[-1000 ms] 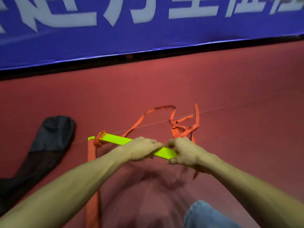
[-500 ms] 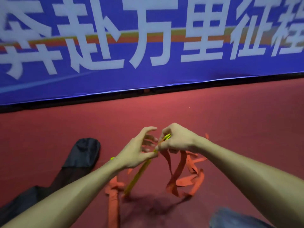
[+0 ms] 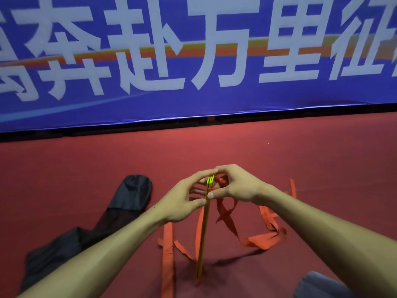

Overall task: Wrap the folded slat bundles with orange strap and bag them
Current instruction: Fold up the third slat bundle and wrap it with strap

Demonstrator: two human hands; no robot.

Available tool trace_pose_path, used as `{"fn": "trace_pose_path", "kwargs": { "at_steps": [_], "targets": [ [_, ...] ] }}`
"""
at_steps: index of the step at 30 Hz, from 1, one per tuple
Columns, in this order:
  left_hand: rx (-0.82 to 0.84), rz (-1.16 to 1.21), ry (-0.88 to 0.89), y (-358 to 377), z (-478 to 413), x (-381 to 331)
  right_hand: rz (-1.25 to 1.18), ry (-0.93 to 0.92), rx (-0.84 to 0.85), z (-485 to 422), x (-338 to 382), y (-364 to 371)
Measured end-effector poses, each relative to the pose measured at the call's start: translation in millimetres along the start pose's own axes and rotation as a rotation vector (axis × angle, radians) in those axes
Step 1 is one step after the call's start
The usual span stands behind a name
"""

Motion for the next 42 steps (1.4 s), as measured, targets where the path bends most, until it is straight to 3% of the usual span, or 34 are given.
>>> {"fn": "trace_pose_path", "kwargs": {
  "at_steps": [4, 13, 16, 19, 24, 31, 38, 42],
  "targets": [
    [-0.009, 0.122, 0.014, -4.2, 4.7, -8.8, -0.059, -0.072, -0.002, 2.5, -0.7, 5.1],
    [-0.215, 0.429, -0.016, -7.0, 5.6, -12.6, -0.105, -0.104, -0.123, 2.1, 12.0, 11.5],
    [-0.29, 0.273, -0.063, -4.0, 11.8, -2.3, -0.021, -0.092, -0.095, 2.7, 11.3, 23.2],
    [-0.358, 0.161, -0.078, -10.2, 16.3, -2.9, -0.102, -0.12, -0.024, 4.9, 13.7, 24.3],
    [-0.371, 0.129, -0.091, -8.6, 18.5, -8.4, -0.049, -0.122, -0.025, 10.6, 17.2, 21.0],
    [-0.36, 0.06, -0.094, -14.3, 18.0, -13.9, 0.141, -0.031, -0.112, 14.8, 7.6, 9.1],
    [-0.356, 0.051, -0.08, -12.3, 15.6, -19.1, 0.486, 0.002, -0.346, 24.3, 14.2, -6.4],
    [-0.369, 0.092, -0.103, -10.9, 15.8, -19.9, 0.448, 0.005, -0.363, 25.8, 14.6, -2.2]
  ]
}}
Point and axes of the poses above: each hand's wrist, its own z-axis away from the middle knuckle, its own y-axis out of the palm, x = y × z, the point moved 5 cm from there along -z, towards the middle knuckle, and after that the axes turned 14 degrees about x, right-handed, at the moved point
